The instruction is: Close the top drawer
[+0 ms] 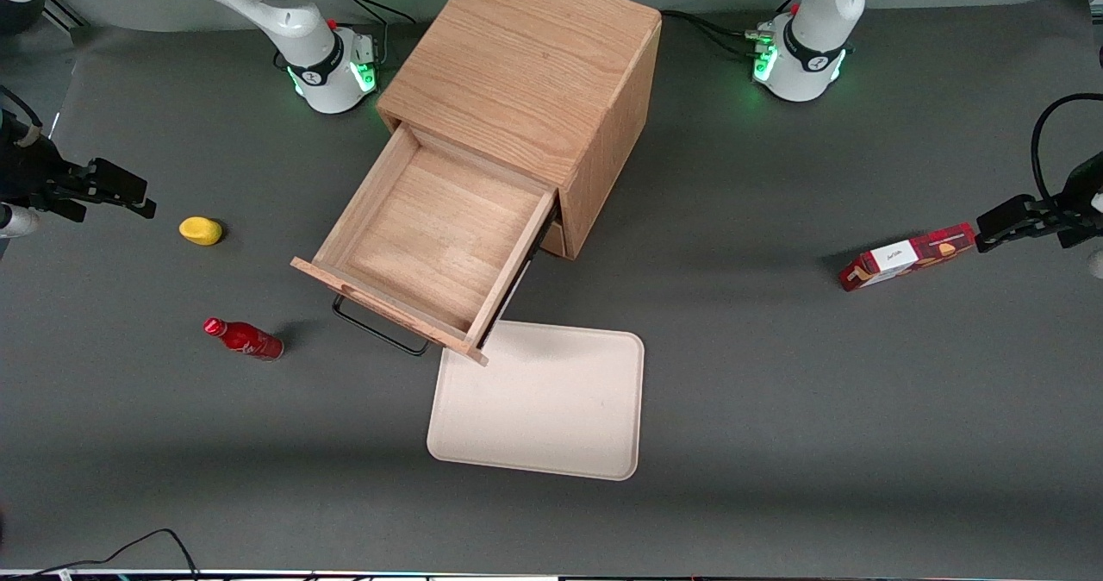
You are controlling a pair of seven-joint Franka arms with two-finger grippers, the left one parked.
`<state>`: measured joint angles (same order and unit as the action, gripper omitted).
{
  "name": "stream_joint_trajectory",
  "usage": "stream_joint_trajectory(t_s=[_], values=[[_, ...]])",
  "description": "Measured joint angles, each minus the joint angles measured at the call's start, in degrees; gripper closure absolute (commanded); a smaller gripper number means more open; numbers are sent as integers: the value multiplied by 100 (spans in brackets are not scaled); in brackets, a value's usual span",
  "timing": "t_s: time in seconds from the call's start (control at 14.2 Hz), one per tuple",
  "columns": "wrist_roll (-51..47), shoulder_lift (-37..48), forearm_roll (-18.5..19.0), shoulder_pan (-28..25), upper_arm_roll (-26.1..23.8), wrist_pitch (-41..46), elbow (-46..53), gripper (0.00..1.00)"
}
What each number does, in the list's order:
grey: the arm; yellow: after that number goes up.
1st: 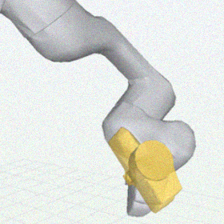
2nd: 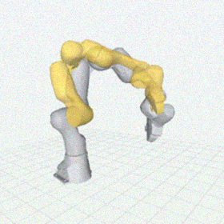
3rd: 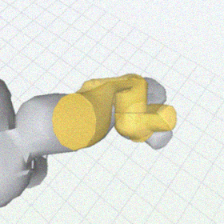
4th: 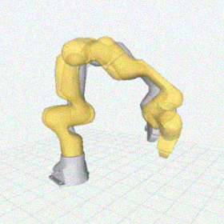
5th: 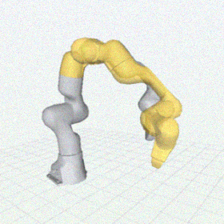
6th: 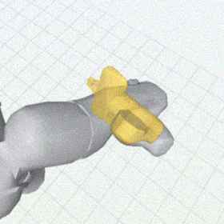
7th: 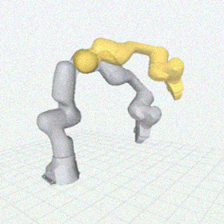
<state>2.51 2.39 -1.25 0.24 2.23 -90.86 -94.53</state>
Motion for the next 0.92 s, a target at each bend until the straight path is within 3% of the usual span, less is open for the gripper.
stream_joint_trajectory(t_s=[0.49, 0.92], values=[[66, 1, 0, 0, -19, -21, -54, 0], [992, -365, -242, 1, -47, -549, -20, 0]])
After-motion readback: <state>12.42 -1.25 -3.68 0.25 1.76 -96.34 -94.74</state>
